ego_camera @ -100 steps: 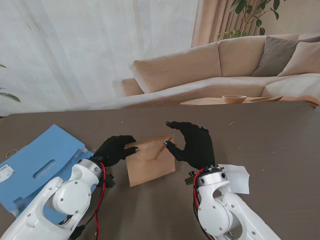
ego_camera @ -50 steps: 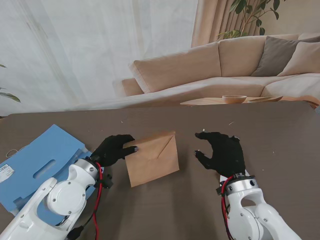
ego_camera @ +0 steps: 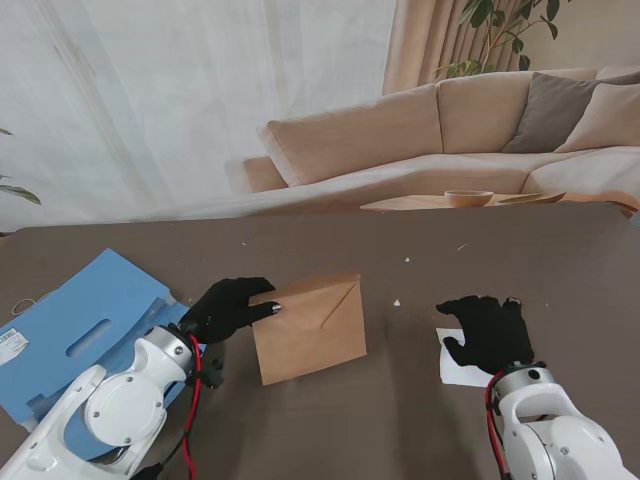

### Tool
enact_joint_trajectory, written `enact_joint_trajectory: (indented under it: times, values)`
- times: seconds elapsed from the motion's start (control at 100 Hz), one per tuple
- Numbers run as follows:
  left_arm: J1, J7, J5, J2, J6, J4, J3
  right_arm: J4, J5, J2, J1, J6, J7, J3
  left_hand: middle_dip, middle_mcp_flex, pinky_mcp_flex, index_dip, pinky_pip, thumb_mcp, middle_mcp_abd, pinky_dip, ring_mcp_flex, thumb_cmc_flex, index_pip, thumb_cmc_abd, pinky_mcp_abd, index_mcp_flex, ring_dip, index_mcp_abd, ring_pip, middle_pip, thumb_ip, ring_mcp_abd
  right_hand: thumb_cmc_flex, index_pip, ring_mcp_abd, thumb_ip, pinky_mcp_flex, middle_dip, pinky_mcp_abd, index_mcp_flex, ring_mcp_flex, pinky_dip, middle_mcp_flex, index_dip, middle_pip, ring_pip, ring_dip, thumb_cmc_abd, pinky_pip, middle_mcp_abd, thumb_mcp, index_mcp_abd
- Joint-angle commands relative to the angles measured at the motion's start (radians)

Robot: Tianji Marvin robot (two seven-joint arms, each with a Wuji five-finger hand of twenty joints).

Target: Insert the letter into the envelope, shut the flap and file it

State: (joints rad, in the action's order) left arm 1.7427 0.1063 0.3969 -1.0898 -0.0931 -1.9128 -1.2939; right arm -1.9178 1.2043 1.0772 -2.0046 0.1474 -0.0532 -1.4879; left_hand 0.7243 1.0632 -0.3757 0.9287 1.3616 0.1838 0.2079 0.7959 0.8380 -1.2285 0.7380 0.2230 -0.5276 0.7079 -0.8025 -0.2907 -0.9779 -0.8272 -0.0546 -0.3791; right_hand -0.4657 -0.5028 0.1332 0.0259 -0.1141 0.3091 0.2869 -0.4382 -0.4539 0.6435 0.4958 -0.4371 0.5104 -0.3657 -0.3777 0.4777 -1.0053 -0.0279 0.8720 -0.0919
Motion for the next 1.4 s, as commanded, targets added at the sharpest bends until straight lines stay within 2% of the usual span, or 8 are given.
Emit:
enact_joint_trajectory:
  times: [0.0,0.29,0.45,0.75,1.01,1.05,1.12,1.39]
  values:
    - [0.016,0.018,0.001,-0.002,-0.009,-0.016,-0.001,0.026,0.013,-0.008,-0.004,0.011,0.036,-0.005,0.005,-0.029,0.006,0.02,0.006,0.022,-0.042,0.033,-0.011,-0.063,0.05,-0.059,0.006,-0.053,-0.031,0.028,0.001,-0.028,0.017,-0.005,-0.015,0.014,-0.03,0.023,0.027,-0.011,-0.022,0.052,0.047,-0.017,-0.054,0.019,-0.015,0.014,0.023,0.011,0.031,0.014,0.017,-0.018]
    - [0.025,0.028,0.004,0.001,-0.02,-0.024,0.0,0.093,0.079,-0.024,0.023,0.026,0.139,-0.005,0.005,-0.027,0.005,0.022,0.005,0.021,-0.038,0.036,-0.007,-0.062,0.049,-0.057,0.006,-0.048,-0.034,0.035,0.001,-0.027,0.017,-0.006,0.055,0.136,-0.061,-0.048,0.098,-0.04,-0.06,0.266,0.189,-0.041,-0.295,0.066,-0.037,0.072,0.067,0.05,0.119,0.013,-0.05,0.05]
    - [0.025,0.029,0.01,0.001,-0.018,-0.024,0.003,0.135,0.051,-0.028,0.049,0.014,0.171,0.001,0.005,-0.027,0.005,0.022,0.004,0.021,-0.037,0.037,-0.008,-0.063,0.046,-0.059,0.006,-0.05,-0.035,0.034,0.001,-0.026,0.017,-0.004,0.106,0.152,-0.064,-0.064,0.104,-0.043,-0.061,0.26,0.192,-0.045,-0.294,0.071,-0.032,0.081,0.076,0.062,0.133,0.018,-0.099,0.067]
    - [0.025,0.035,0.015,0.003,-0.011,-0.025,0.006,0.224,-0.034,-0.028,0.095,0.001,0.129,0.027,0.006,-0.029,0.003,0.025,0.006,0.021,-0.037,0.041,-0.006,-0.063,0.045,-0.059,0.009,-0.05,-0.038,0.035,-0.001,-0.026,0.017,-0.003,0.048,0.041,-0.05,-0.076,0.067,-0.028,-0.045,0.091,0.102,-0.032,-0.126,0.008,0.009,0.036,0.06,0.116,0.112,0.034,-0.035,-0.041]
    - [0.029,0.031,0.015,0.002,-0.013,-0.027,0.005,0.317,-0.056,-0.021,0.134,-0.013,-0.029,0.055,0.006,-0.028,0.001,0.026,0.006,0.02,-0.036,0.043,-0.005,-0.062,0.044,-0.059,0.007,-0.05,-0.039,0.036,-0.003,-0.027,0.017,-0.004,-0.041,-0.178,-0.037,-0.094,0.009,0.005,-0.029,-0.136,-0.013,-0.024,0.046,-0.092,0.066,-0.042,0.023,0.178,0.047,0.042,0.107,-0.196]
    - [0.029,0.03,0.014,0.002,-0.012,-0.027,0.005,0.335,-0.063,-0.018,0.142,-0.014,-0.061,0.06,0.006,-0.027,0.0,0.026,0.007,0.02,-0.036,0.043,-0.004,-0.062,0.044,-0.058,0.007,-0.049,-0.039,0.036,-0.003,-0.027,0.017,-0.004,-0.096,-0.321,-0.036,-0.181,-0.004,0.016,-0.025,-0.197,-0.04,-0.034,0.092,0.01,0.071,-0.059,0.018,0.218,0.025,0.041,0.105,-0.24]
    - [0.03,0.03,0.012,0.002,-0.009,-0.029,0.005,0.363,-0.081,-0.013,0.154,-0.017,-0.112,0.068,0.006,-0.027,0.0,0.026,0.007,0.02,-0.035,0.044,-0.004,-0.063,0.043,-0.059,0.007,-0.049,-0.039,0.037,-0.003,-0.027,0.017,-0.004,-0.155,-0.477,-0.036,-0.202,-0.024,0.022,-0.02,-0.325,-0.088,-0.035,0.163,0.09,0.086,-0.083,0.011,0.203,0.001,0.042,0.1,-0.3]
    - [0.032,0.032,0.01,0.002,-0.008,-0.033,0.003,0.353,-0.116,-0.004,0.143,-0.03,-0.149,0.056,0.005,-0.028,0.0,0.025,0.006,0.02,-0.033,0.045,-0.004,-0.063,0.041,-0.059,0.008,-0.049,-0.039,0.037,-0.004,-0.027,0.018,-0.004,-0.165,-0.534,-0.033,-0.177,-0.045,0.027,-0.012,-0.38,-0.139,-0.042,0.229,0.002,0.089,-0.103,0.006,0.149,-0.029,0.063,0.122,-0.268]
